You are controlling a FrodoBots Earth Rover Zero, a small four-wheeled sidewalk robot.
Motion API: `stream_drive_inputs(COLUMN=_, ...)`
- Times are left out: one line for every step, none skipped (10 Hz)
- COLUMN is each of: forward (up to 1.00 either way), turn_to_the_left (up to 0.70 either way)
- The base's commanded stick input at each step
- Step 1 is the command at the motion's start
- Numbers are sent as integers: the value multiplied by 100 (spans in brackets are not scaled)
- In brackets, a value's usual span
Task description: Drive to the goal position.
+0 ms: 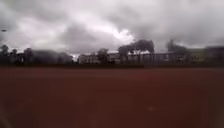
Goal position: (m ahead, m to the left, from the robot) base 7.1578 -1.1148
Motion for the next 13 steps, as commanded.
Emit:
stream_drive_inputs(forward=70, turn_to_the_left=0)
stream_drive_inputs(forward=70, turn_to_the_left=0)
stream_drive_inputs(forward=70, turn_to_the_left=0)
stream_drive_inputs(forward=70, turn_to_the_left=0)
stream_drive_inputs(forward=70, turn_to_the_left=0)
stream_drive_inputs(forward=70, turn_to_the_left=0)
stream_drive_inputs(forward=70, turn_to_the_left=0)
stream_drive_inputs(forward=70, turn_to_the_left=0)
stream_drive_inputs(forward=70, turn_to_the_left=0)
stream_drive_inputs(forward=70, turn_to_the_left=0)
stream_drive_inputs(forward=70, turn_to_the_left=0)
stream_drive_inputs(forward=70, turn_to_the_left=0)
stream_drive_inputs(forward=70, turn_to_the_left=0)
